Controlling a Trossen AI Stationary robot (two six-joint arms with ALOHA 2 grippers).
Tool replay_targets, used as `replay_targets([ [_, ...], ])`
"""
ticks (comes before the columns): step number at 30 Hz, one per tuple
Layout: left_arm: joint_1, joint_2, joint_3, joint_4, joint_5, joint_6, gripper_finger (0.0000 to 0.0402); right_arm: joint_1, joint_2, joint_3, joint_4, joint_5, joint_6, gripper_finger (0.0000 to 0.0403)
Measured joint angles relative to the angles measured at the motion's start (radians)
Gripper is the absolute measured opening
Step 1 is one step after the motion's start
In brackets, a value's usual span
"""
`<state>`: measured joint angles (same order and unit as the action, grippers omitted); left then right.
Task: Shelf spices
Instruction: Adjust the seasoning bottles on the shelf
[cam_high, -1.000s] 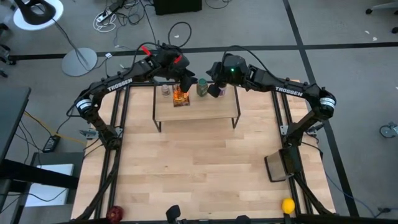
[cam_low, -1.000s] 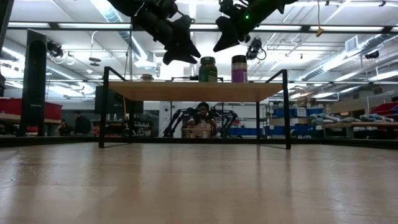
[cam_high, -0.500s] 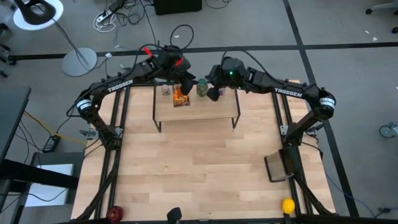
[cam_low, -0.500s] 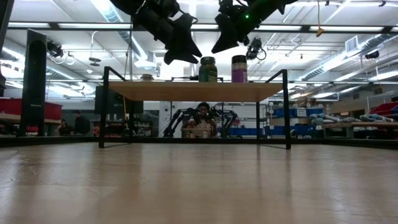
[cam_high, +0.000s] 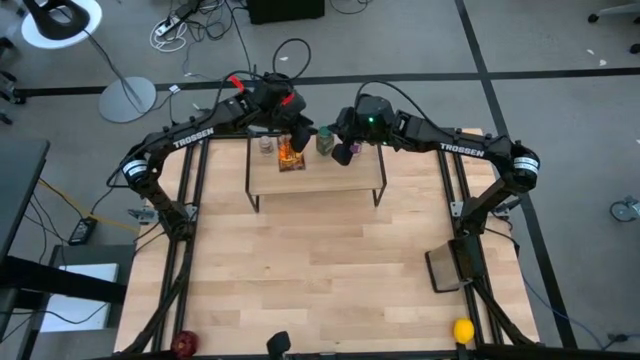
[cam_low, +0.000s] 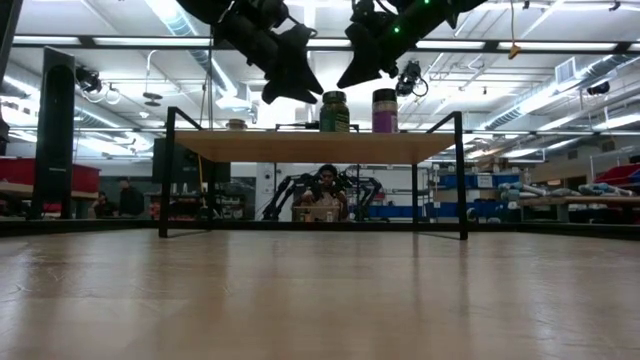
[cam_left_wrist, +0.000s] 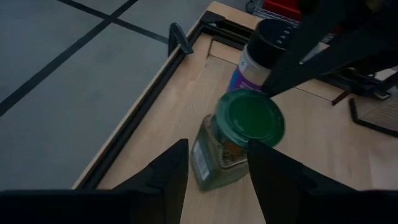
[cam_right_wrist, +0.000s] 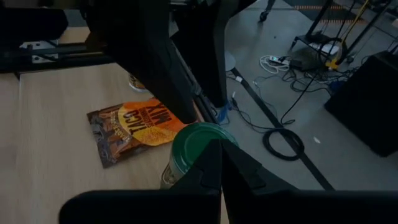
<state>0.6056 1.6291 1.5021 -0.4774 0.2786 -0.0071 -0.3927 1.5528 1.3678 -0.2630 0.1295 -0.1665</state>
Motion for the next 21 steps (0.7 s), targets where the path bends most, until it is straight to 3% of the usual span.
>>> replay_targets([
  [21,0.0,-0.002,0.002,-0.013,-0.021,0.024,0.0168,0.006,0.064,0.001,0.066,0.025,0.029,0.0],
])
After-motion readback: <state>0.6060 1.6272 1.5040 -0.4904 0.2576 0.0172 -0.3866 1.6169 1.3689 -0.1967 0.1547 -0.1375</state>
